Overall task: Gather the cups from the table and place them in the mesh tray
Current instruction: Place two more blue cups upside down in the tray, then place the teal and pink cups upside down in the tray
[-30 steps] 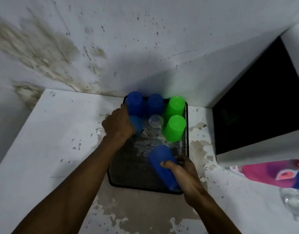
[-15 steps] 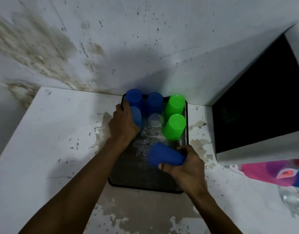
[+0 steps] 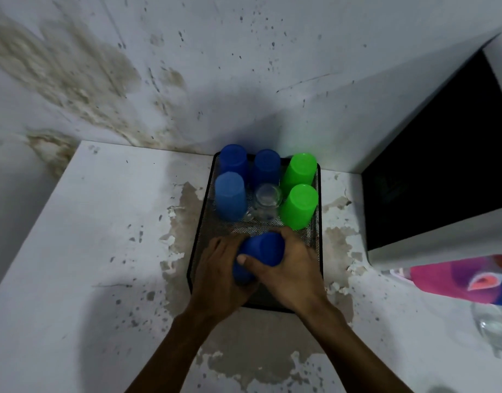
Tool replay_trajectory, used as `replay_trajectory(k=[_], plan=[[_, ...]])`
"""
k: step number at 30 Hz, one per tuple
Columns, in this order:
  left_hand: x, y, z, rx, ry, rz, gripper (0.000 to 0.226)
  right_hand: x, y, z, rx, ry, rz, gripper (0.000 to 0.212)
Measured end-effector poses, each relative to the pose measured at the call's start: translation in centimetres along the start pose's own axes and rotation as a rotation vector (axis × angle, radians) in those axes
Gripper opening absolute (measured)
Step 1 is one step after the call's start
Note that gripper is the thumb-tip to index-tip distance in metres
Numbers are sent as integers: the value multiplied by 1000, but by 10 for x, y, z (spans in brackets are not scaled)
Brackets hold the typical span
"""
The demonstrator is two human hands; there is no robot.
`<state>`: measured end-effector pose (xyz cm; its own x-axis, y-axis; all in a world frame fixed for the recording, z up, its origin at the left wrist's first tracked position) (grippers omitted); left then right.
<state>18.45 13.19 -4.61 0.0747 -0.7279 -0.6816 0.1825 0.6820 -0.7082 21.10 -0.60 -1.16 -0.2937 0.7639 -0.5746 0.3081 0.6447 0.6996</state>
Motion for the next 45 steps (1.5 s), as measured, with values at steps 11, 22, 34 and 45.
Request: replay_trajectory(k=[11, 22, 34, 45], plan=[[3, 48, -5, -503, -325, -79, 74, -35, -50, -21, 95, -73, 63, 58], [4, 40, 4, -509, -367, -71, 90, -57, -83, -45, 91, -99, 88, 37], [3, -65, -39, -170, -665, 58, 43, -116, -130, -81, 137, -188, 162, 33], [171, -218, -53, 151, 430, -228, 55, -212, -217, -143, 156, -406, 53, 36]])
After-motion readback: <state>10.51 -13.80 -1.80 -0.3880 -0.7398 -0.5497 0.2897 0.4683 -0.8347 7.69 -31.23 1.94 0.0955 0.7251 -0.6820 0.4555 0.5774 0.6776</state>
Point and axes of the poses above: each hand's wrist, its own z-axis towards the middle knuckle, its own x-axis out of the palm, y = z × x, the point moved 6 cm from there along z, towards the middle knuckle, and after that the axes turned 4 degrees about x, right-handed, at the moved point
